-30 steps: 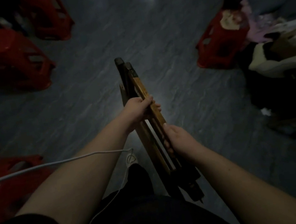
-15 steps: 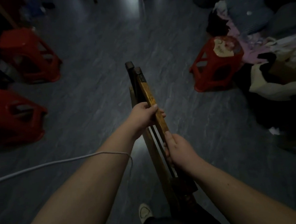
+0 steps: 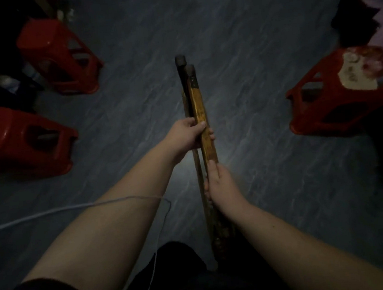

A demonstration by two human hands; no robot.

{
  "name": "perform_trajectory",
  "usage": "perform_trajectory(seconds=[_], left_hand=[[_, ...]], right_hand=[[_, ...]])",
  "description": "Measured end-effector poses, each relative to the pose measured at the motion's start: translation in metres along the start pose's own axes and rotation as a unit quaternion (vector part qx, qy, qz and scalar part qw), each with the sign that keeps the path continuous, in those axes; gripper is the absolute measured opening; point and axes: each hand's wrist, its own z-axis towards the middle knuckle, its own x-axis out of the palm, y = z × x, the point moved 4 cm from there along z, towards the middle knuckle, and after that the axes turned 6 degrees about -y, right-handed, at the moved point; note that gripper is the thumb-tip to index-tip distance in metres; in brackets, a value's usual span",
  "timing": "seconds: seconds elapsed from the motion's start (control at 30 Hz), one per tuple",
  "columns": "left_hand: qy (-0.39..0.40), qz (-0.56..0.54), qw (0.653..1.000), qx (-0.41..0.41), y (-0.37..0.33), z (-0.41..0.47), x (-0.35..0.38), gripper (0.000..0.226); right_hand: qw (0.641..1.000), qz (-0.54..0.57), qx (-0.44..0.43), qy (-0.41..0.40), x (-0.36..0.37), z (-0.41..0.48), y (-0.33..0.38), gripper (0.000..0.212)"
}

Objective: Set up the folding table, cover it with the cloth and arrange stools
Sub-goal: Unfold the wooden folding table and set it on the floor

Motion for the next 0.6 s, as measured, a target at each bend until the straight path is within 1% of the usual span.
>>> perform_trajectory(seconds=[0.1, 0.2, 0.27, 0.33, 0.5, 0.6], left_hand=[[-0.017, 0.007, 1.0, -0.003, -0.012, 0.063, 0.001, 0.021], [-0.027, 0.006, 1.0, -0.002, -0.01, 0.132, 0.005, 0.023], [-0.025, 0.016, 1.0, 0.001, 0.001, 0.179, 0.009, 0.022], [-0.017, 0.016, 1.0, -0.002, 0.016, 0.225, 0.015, 0.018], [-0.013, 0.021, 0.999, -0.024, 0.057, 0.322, 0.021, 0.015], [0.0, 0.016, 0.999, -0.039, 0.081, 0.364, 0.023, 0.015]], right_hand=[[1.0, -0.007, 0.007, 0.001, 0.005, 0.062, 0.012, 0.043], [1.0, -0.007, 0.02, -0.004, 0.013, 0.128, 0.012, 0.044], [0.999, -0.016, 0.036, -0.011, 0.019, 0.173, 0.004, 0.044], [0.997, -0.04, 0.042, -0.041, 0.023, 0.213, -0.009, 0.044], [0.991, -0.087, 0.018, -0.099, 0.042, 0.293, -0.049, 0.044], [0.988, -0.105, 0.001, -0.118, 0.052, 0.329, -0.066, 0.044]])
